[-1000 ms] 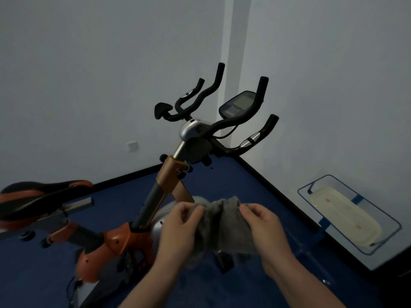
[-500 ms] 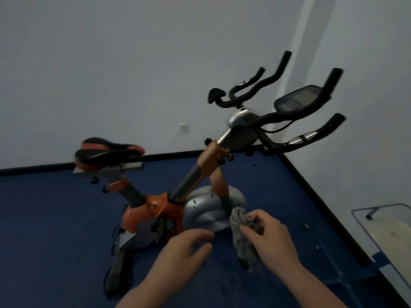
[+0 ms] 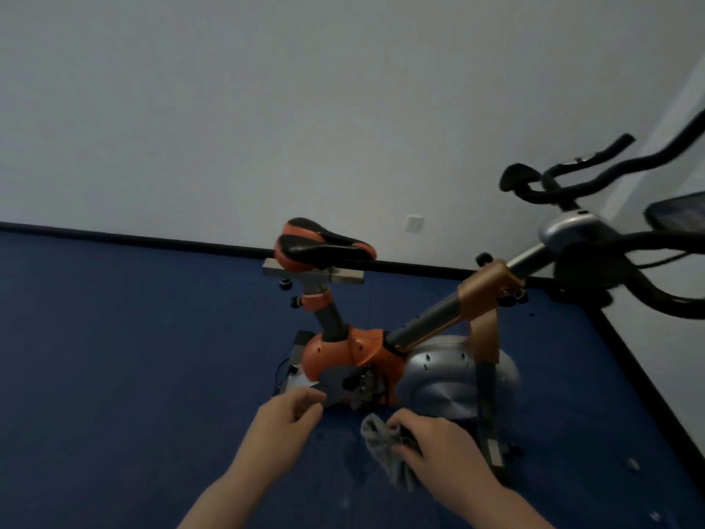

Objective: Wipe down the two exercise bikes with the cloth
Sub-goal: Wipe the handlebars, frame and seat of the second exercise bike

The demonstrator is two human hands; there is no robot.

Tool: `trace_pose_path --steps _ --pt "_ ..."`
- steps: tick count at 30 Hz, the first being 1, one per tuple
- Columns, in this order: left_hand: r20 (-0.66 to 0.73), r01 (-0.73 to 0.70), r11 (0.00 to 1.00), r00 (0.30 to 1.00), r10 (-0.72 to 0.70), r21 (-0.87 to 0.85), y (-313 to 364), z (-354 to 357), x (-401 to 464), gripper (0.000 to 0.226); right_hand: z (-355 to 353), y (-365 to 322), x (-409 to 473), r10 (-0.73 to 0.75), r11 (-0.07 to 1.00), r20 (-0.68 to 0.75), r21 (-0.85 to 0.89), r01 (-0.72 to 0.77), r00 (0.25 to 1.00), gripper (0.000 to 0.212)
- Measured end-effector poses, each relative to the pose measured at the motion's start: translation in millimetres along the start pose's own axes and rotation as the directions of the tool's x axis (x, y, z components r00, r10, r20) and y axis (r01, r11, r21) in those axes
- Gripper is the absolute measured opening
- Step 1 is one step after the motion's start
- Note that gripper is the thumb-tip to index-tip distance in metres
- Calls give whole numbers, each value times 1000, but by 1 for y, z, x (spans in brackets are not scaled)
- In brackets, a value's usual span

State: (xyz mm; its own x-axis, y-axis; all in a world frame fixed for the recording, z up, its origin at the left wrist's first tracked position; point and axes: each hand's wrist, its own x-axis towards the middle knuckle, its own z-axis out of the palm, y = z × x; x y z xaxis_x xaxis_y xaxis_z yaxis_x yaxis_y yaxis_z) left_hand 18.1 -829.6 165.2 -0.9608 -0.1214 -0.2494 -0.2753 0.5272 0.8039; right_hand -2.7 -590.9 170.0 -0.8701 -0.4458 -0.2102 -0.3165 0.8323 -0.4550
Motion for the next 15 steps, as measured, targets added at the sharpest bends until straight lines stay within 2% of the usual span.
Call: trace_pose_path --steps 3,8,15 --pt "46 -22 1000 999 22 6 -3 -33 24 15 7 -33 35 1 1000 16 24 -2 1000 22" --pt "30 -83 995 996 81 55 -22 -99 71 16 17 -78 97 71 990 -39 125 -66 997 19" --pt "75 -48 996 996 43 78 -54 -161 119 15 17 -115 149 189 967 -113 197 -165 975 16"
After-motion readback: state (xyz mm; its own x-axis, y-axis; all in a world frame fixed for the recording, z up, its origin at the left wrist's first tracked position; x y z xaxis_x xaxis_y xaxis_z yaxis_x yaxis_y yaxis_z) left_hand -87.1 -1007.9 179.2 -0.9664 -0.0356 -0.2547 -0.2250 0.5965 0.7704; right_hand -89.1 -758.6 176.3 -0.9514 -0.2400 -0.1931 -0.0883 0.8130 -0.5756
